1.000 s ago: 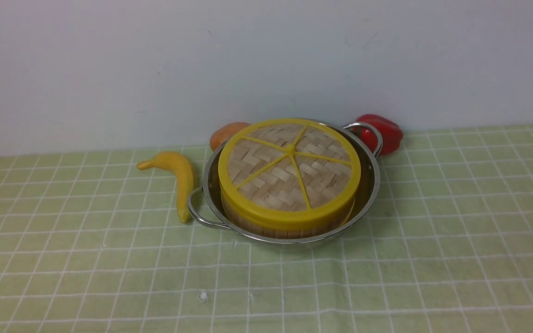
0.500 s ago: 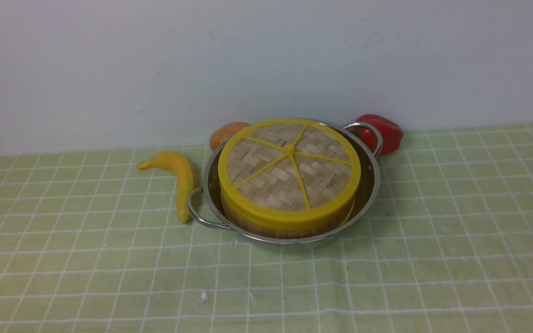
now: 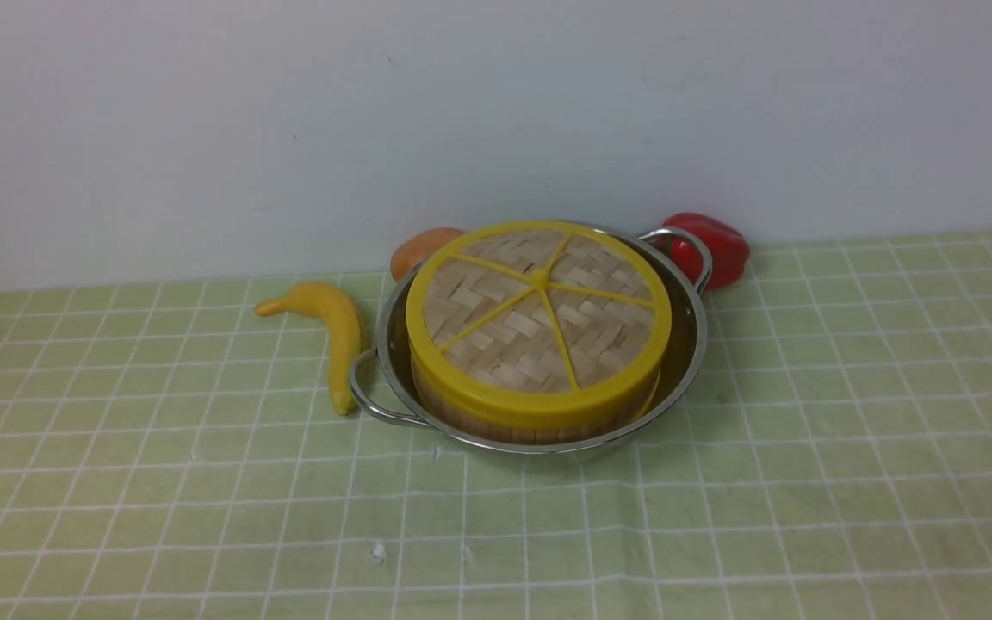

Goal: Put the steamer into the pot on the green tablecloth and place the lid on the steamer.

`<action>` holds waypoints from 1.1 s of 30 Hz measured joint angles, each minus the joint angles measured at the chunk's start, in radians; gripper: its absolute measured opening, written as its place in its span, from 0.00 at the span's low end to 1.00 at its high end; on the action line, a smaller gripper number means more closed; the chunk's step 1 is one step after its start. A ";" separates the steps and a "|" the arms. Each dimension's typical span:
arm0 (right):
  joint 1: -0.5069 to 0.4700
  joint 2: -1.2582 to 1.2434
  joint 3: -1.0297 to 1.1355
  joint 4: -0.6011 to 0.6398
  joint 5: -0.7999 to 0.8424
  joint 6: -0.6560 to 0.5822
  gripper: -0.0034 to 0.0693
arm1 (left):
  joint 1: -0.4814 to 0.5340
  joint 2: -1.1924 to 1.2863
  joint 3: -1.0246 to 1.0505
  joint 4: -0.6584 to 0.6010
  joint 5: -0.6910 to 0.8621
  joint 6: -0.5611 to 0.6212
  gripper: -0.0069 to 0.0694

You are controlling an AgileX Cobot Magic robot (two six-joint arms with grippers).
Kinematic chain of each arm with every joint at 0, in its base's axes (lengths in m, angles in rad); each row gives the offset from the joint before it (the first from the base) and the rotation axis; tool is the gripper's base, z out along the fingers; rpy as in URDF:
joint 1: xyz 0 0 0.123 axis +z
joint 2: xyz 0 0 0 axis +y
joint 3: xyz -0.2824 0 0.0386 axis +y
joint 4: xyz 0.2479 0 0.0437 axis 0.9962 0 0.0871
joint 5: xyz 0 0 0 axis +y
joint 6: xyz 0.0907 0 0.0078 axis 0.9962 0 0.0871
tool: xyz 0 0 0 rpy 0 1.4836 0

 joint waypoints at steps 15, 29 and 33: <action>0.000 -0.004 0.073 0.000 0.039 0.000 0.38 | 0.000 0.000 0.000 0.000 0.000 0.000 0.28; 0.000 -0.004 0.074 0.000 0.039 0.000 0.38 | 0.000 0.000 0.000 0.000 0.000 0.000 0.29; 0.000 -0.004 0.074 0.000 0.039 0.000 0.38 | 0.000 0.000 0.000 0.000 0.000 0.000 0.29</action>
